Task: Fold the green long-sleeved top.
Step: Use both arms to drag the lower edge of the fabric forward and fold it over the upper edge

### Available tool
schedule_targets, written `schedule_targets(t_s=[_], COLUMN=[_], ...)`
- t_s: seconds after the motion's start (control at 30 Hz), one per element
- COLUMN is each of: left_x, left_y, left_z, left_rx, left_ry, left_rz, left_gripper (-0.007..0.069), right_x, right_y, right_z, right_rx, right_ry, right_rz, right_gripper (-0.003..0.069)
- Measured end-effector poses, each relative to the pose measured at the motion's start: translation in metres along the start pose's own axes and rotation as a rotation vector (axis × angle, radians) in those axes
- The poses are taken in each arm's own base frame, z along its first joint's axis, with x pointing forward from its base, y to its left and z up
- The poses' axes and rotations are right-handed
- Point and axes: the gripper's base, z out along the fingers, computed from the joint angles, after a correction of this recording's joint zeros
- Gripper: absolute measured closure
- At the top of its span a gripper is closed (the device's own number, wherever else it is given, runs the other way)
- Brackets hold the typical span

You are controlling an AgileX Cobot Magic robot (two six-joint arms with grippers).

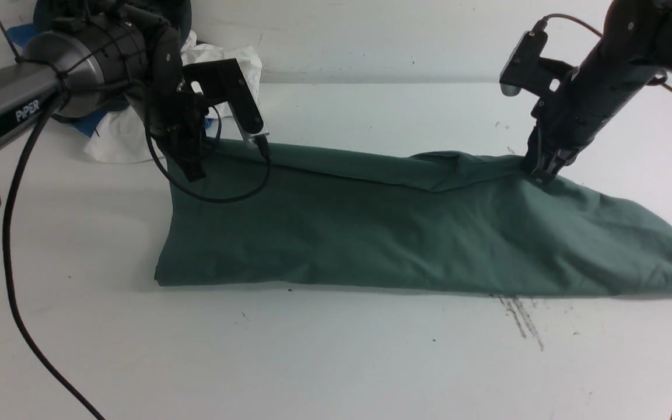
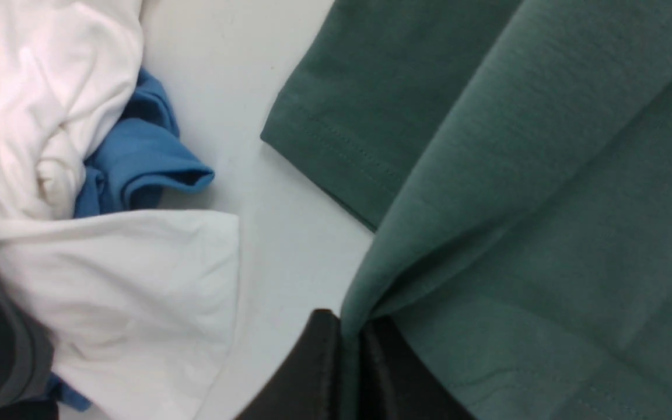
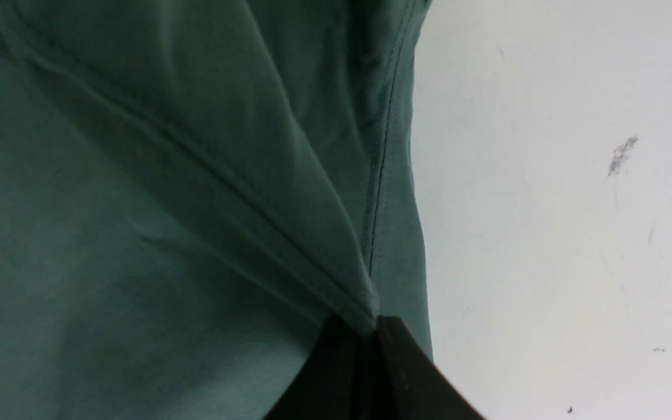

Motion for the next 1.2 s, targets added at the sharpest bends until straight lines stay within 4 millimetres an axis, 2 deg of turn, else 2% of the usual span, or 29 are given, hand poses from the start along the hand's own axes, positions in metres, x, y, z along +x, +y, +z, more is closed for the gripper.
schedule_targets(t_s=[0.2,0.43,0.67,0.87,0.9,0.93,1.03,1.13,1.2], left_x=[0.0,0.008,0.014,0.016,0.017,0.017,0.021,0.022,0.021], left_y=[-0.004,0.003,0.005,0.009,0.009,0.01,0.013,0.018,0.022], left_z=[0.025,0.039,0.05,0.052,0.053,0.054,0.057,0.054,0.051], left_rx=[-0.015,-0.046,-0.027,-0.053,-0.052,-0.058,-0.065,-0.071,-0.072], left_ry=[-0.023,-0.057,-0.082,-0.105,-0.103,-0.11,-0.115,-0.121,-0.123], left_rz=[-0.037,-0.137,-0.221,-0.257,-0.26,-0.284,-0.358,-0.437,-0.485], left_gripper=[0.0608,0.0605,0.0554,0.0395,0.0389,0.0339,0.0267,0.0246,0.0242], right_x=[0.004,0.002,0.005,0.008,0.008,0.008,0.006,0.002,0.0], right_y=[-0.008,-0.012,-0.011,-0.014,-0.014,-0.015,-0.02,-0.024,-0.026], right_z=[0.023,0.035,0.054,0.071,0.071,0.072,0.072,0.069,0.065], right_rx=[0.039,0.075,0.073,0.097,0.096,0.11,0.15,0.169,0.172], right_ry=[-0.02,-0.064,-0.061,-0.072,-0.072,-0.084,-0.124,-0.16,-0.173], right_rz=[0.026,0.077,0.136,0.219,0.223,0.253,0.346,0.455,0.501], right_gripper=[0.0646,0.0646,0.0627,0.0522,0.0516,0.0477,0.0383,0.0316,0.0299])
